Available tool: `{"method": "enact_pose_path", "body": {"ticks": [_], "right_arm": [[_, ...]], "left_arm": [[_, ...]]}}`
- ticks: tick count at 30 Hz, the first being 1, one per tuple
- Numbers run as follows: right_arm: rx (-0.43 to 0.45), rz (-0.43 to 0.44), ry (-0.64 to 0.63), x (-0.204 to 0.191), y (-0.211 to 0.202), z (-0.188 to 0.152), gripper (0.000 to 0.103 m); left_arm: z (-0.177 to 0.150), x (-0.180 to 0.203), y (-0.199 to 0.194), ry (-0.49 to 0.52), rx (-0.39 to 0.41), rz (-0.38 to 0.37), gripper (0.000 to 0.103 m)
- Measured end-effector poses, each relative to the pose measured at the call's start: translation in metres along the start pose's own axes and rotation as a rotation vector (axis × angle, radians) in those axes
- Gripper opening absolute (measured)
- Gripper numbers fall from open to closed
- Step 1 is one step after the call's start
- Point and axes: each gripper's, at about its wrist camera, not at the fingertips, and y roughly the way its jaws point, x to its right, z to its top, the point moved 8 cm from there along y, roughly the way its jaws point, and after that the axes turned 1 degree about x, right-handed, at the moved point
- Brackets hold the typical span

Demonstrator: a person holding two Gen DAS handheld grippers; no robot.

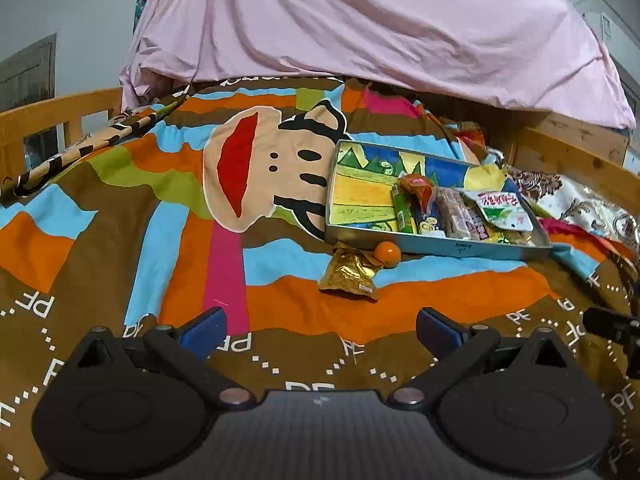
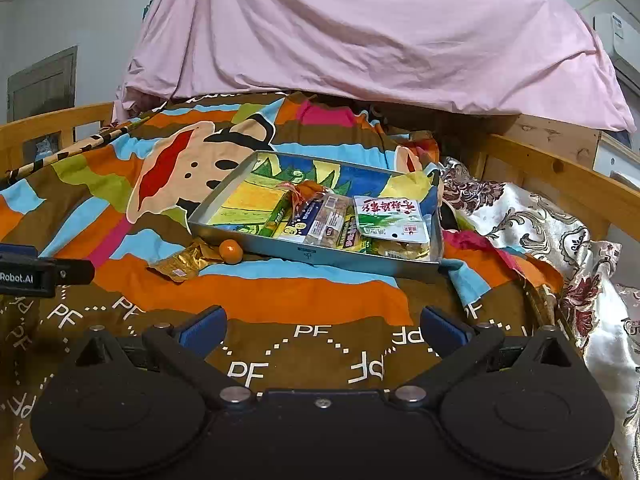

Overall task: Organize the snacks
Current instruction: 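Move the left tool toward the gold foil packet while the right tool approaches the mandarin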

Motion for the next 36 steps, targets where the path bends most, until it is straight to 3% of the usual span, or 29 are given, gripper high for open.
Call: {"method": "enact_pose_path", "body": {"ticks": [6,12,18,28,36], "right_arm": [[0.026,0.011,0.030,0.001,-0.001,0.003,0.103],[0.057,0.083,0.086,0.000,-0.003,0.009,0.103],[0.069,0.110,0.040,-0.014,0.005,0.014,0.103],[0.086,0.156,0.035,-0.024,0.024,0.022,0.103],[0.058,0.164,0.002,-0.033,0.039,0.020,0.103]], "left_arm": [[0.000,0.000,0.001,0.023,-0.005,0.022,0.103],[0.006,-0.003,-0.001,0.062,0.024,0.065,0.103],[0.017,-0.010,0.002,0.097,0.037,0.172,0.103],[0.029,-0.032,0.014,0.102,0.040,0.258,0.103],[0.031,-0.040,0.020,0.114,0.038,0.277,0.103]]}}
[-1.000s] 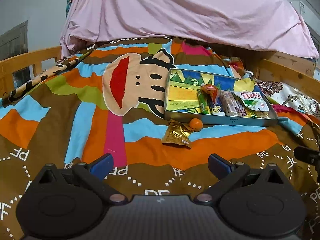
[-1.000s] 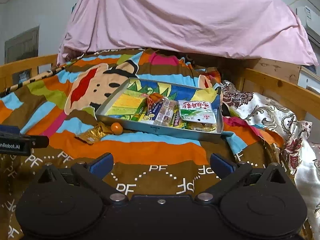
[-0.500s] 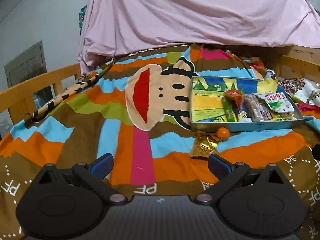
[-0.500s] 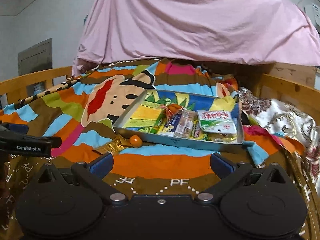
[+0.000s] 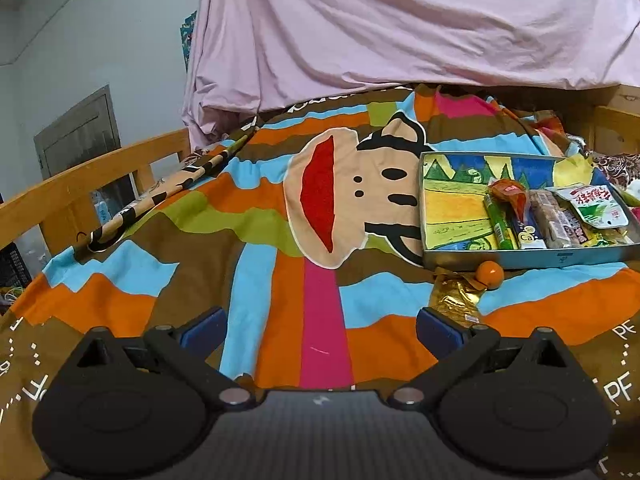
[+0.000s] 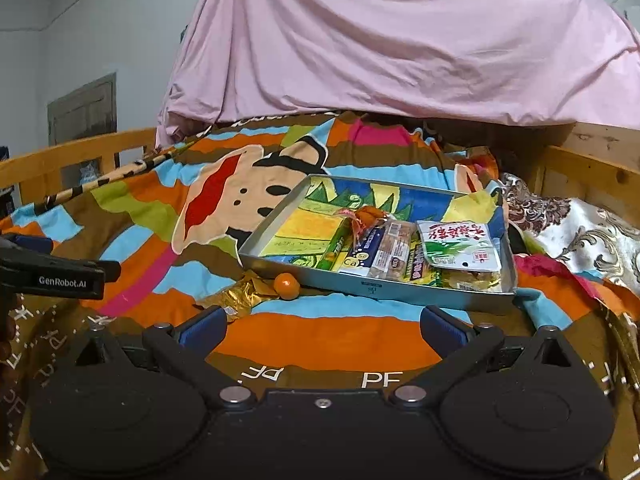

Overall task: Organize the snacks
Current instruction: 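Move the left tool toward the gold foil packet while the right tool approaches the mandarin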

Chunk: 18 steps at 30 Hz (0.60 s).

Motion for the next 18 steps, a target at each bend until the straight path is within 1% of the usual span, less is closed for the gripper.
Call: {"method": "enact_pose_path", "body": {"ticks": [3,6,10,13,18], "right_arm": [[-0.016,0.007,-0.011,-0.002,0.008,0.000,0.103],[-0.034,0.021,0.005,-0.001,0.016,0.001,0.103],[-0.034,0.030,-0.002,0.000,0.023,0.005,0.103],[-0.027,0.026,0.003,0.003,0.026,0.007,0.103],[-0.028,0.045,0.057,0.013,0.033,0.010,0.103]], "left_arm": [[0.001,0.000,0.003,0.011,-0.001,0.007,0.103],[0.002,0.000,0.004,0.013,-0.002,0.007,0.103],[0.003,0.001,0.007,0.009,-0.011,0.007,0.103],[0.005,0.003,0.012,0.010,-0.023,-0.002,0.103],[0.009,0.008,0.019,0.002,-0.020,-0.040,0.103]]}}
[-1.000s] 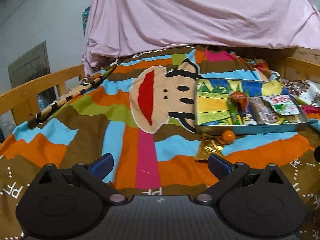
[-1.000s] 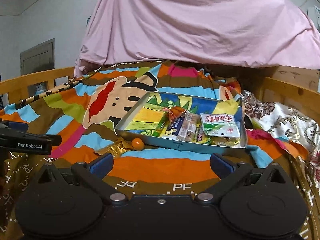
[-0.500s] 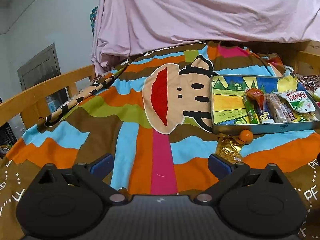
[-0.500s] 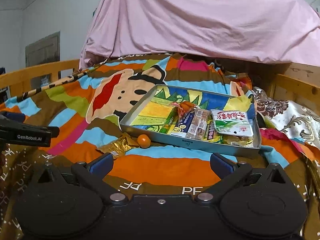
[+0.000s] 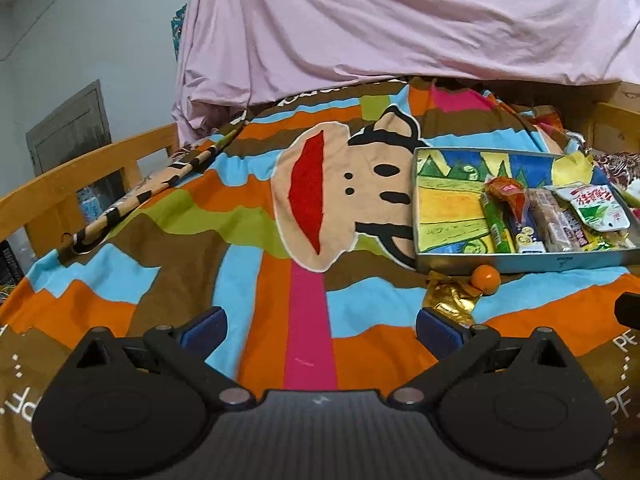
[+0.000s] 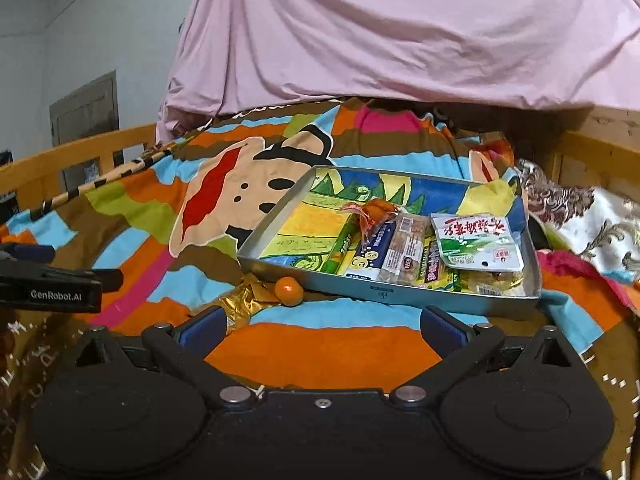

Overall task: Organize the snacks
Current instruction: 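Move the left tool toward the gold foil packet while the right tool approaches the mandarin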

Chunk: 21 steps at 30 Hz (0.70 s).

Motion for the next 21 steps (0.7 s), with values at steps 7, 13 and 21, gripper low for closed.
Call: {"method": "enact_pose_path", "body": {"ticks": [7,13,21], "right_arm": [[-0.014,-0.008,-0.037,0.002,0.023,0.003,0.103],[-0.020,-0.016,-0.037,0.009,0.045,0.006,0.103],[-0.051,-0.007,-0.002,0.017,0.072,0.007,0.103]], "left_arm": [[0.001,0.013,0.016,0.049,0.003,-0.054,0.103],[0.000,0.023,0.034,0.088,-0.011,-0.088,0.103],[-0.006,0.029,0.056,0.095,-0.052,-0.141,0.103]]}}
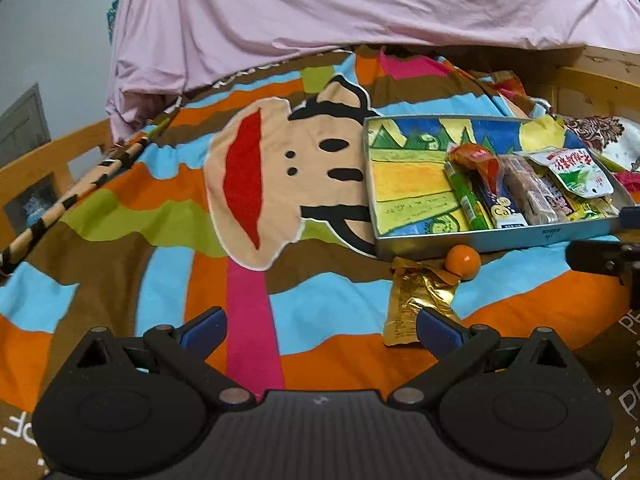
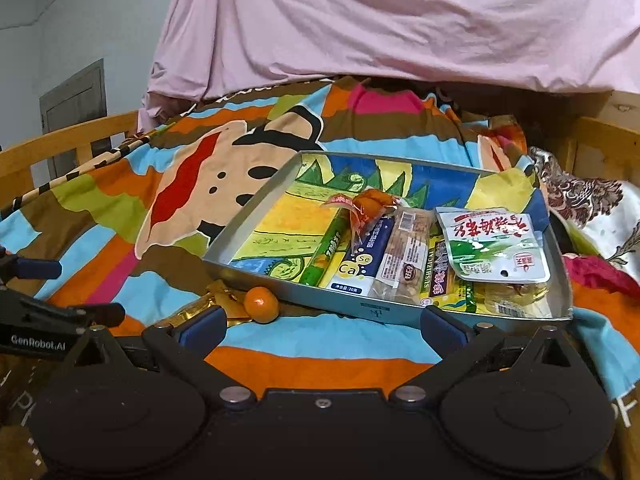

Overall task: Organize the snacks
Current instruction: 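Move the left tool toward the gold foil packet while the right tool approaches the mandarin, then close the left tool on the gold foil packet while the right tool grasps the mandarin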

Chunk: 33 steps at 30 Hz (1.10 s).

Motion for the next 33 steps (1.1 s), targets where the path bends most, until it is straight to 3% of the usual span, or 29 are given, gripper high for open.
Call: {"method": "enact_pose_path", "body": {"ticks": [18,33], "right_arm": [[-0.127,0.110,0.081,0.000,0.046,-0.005,0.103],[-0.134,0.146,0.147,0.004,0.059,-0.003,0.102]], "left_arm": [[0.005,0.024,0.030,0.113,-0.062,-0.073,0.103],[0.004,0.041,0.047,0.162,-0.093,-0.105,0.103]]}}
